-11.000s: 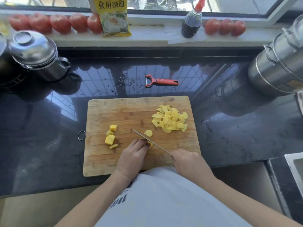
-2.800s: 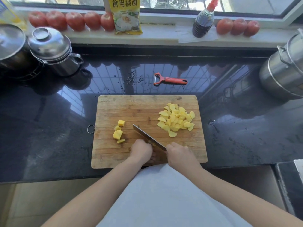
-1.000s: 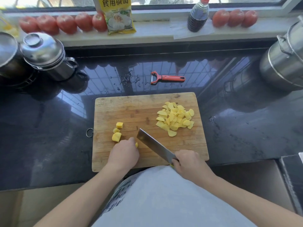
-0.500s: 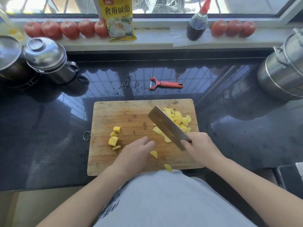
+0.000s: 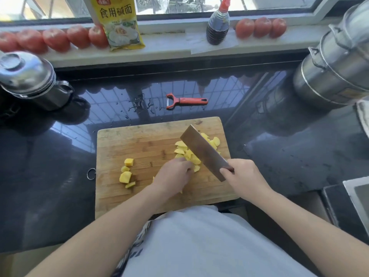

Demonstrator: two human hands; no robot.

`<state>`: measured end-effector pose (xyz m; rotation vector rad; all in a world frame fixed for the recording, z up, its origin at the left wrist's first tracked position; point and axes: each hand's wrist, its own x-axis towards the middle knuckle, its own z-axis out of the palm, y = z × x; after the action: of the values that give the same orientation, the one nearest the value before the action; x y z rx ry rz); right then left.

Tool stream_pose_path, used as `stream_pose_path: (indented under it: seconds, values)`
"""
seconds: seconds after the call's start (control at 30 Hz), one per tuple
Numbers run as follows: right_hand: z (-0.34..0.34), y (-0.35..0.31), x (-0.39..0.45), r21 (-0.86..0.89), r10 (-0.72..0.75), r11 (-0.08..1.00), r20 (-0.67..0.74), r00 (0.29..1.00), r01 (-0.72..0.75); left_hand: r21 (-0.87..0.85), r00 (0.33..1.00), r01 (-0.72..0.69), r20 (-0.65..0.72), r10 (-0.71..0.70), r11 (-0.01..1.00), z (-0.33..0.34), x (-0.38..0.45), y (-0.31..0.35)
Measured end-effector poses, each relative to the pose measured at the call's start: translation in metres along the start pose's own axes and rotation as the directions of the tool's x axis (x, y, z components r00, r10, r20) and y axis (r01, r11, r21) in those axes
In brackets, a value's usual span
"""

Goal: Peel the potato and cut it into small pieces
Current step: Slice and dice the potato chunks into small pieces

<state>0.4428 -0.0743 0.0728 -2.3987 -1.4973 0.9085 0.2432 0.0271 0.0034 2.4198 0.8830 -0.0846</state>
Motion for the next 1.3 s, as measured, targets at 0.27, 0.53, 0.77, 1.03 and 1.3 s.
stream_pose_path:
  seconds: [0.27,0.53,0.77,1.03,1.3]
  values:
    - [0.009,-0.020,-0.023,0.002,-0.037,0.999,0.077,0.996,0.037,-0.406,0.810,0.453,-0.184,-0.557,0.794,-0.044,-0.042,-0.023]
    - [0.063,-0.031,-0.041,-0.125,-0.037,0.990,0.261,0.965,0.072,-0.606,0.561,0.732,0.280,-0.779,0.310,-0.022,-0.091,-0.029]
    - [0.034,-0.026,-0.006,-0.178,-0.074,0.981,0.005,0.997,0.073,-0.660,0.496,0.747,0.470,-0.730,0.083,-0.012,-0.054,-0.020]
    - [0.067,-0.048,-0.026,-0.125,-0.241,0.960,0.092,0.966,0.251,-0.684,0.429,0.718,0.583,-0.690,-0.131,-0.011,-0.046,-0.020]
    - [0.080,-0.050,-0.026,-0.285,-0.329,0.897,0.076,0.941,0.337,-0.730,0.443,0.667,0.552,-0.706,-0.153,-0.002,-0.038,-0.021]
